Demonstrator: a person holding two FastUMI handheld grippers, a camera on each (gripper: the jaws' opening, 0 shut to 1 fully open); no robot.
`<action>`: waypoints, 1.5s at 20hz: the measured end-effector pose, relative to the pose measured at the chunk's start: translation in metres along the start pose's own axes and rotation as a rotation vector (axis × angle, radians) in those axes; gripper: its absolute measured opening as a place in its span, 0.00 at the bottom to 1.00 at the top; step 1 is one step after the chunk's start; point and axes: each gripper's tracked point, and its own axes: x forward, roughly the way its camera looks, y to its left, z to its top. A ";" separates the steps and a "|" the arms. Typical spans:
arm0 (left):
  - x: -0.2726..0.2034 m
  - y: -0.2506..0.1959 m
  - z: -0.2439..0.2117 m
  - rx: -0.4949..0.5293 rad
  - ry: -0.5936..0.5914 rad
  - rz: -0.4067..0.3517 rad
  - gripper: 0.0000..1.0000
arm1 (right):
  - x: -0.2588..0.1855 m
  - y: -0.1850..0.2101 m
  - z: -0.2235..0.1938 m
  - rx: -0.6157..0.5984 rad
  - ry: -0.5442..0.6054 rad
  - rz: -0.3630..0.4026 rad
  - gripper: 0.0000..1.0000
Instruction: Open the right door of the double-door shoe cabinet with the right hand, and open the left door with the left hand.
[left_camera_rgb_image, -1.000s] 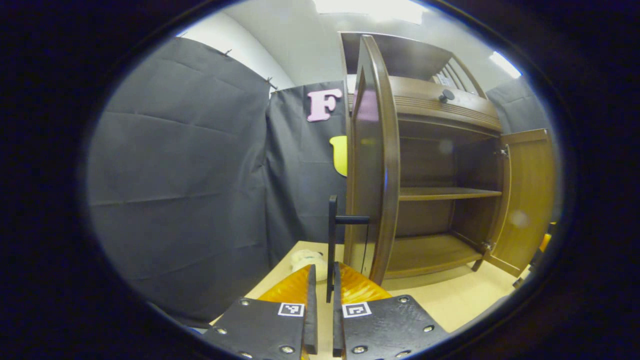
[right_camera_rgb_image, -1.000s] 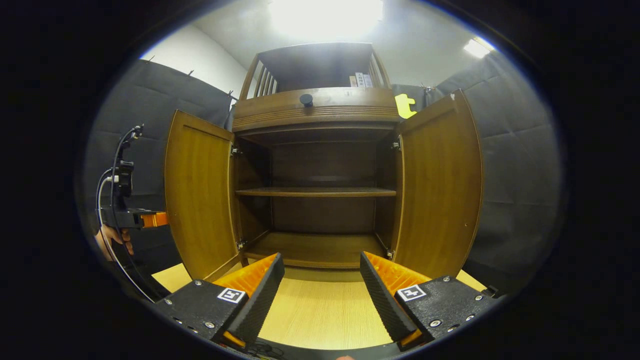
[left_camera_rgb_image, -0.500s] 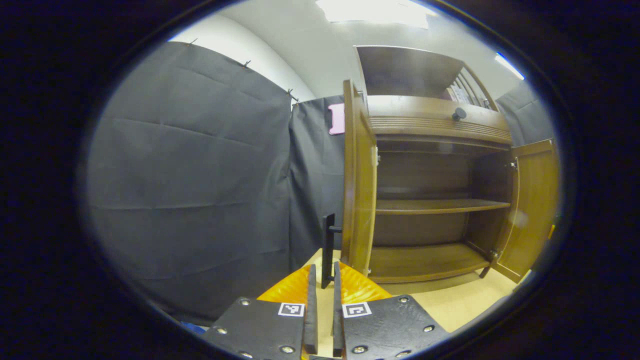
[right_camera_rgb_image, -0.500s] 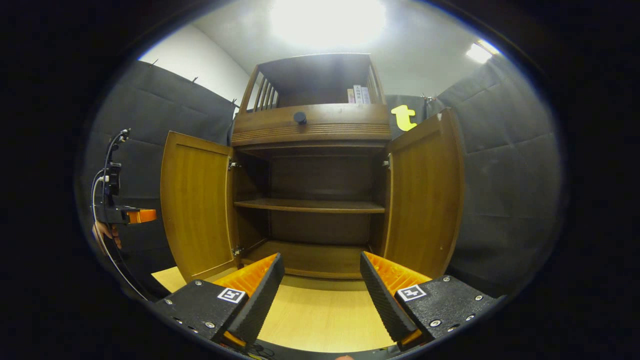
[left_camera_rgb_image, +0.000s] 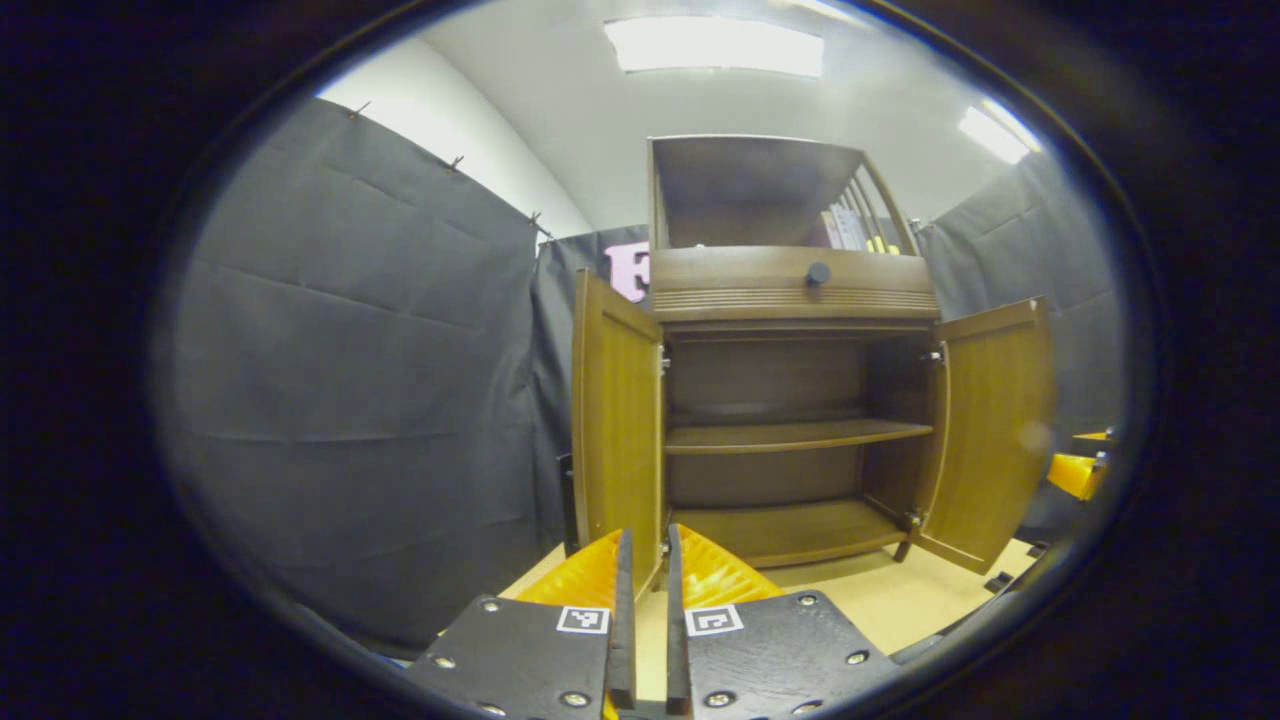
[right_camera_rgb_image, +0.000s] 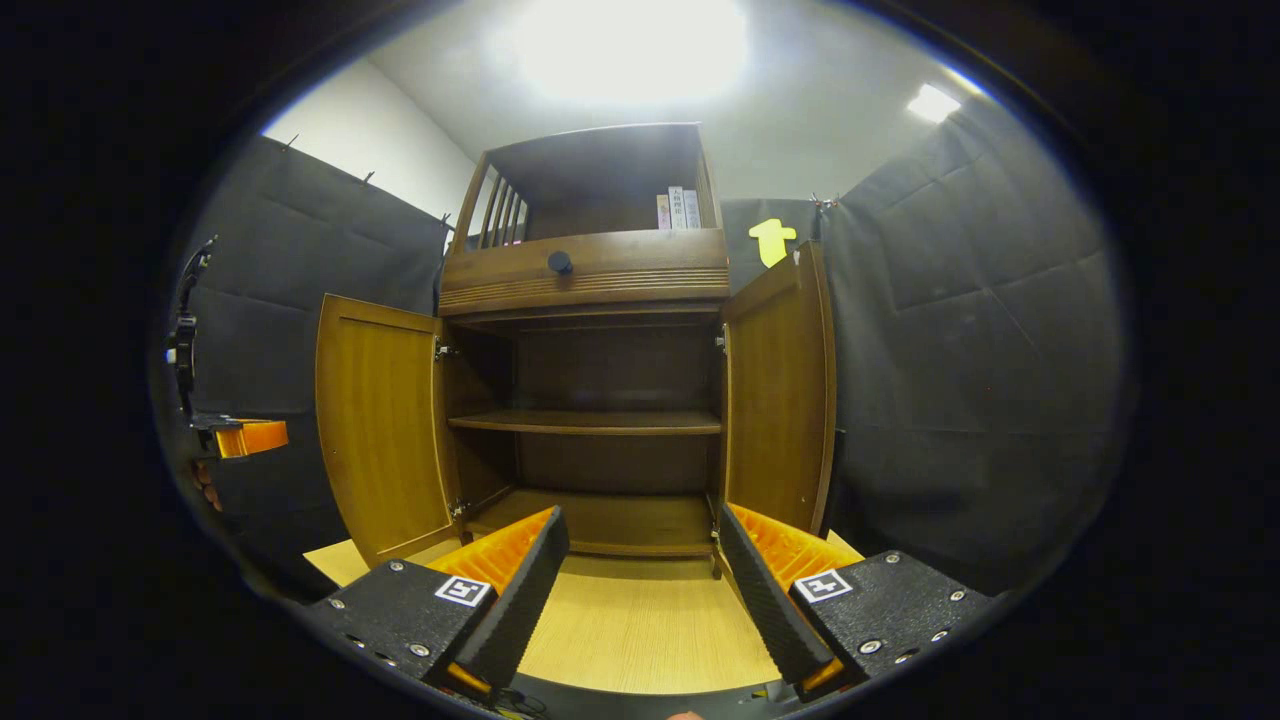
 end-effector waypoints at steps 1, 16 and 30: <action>-0.005 -0.001 0.003 0.012 -0.009 0.001 0.17 | -0.004 -0.001 0.001 0.007 -0.002 0.001 0.92; -0.064 -0.030 -0.029 -0.002 0.051 -0.041 0.24 | -0.032 0.002 -0.002 0.053 -0.014 -0.014 0.94; -0.058 -0.016 -0.026 0.010 0.021 0.000 0.94 | -0.025 0.006 -0.001 0.059 -0.020 -0.027 0.94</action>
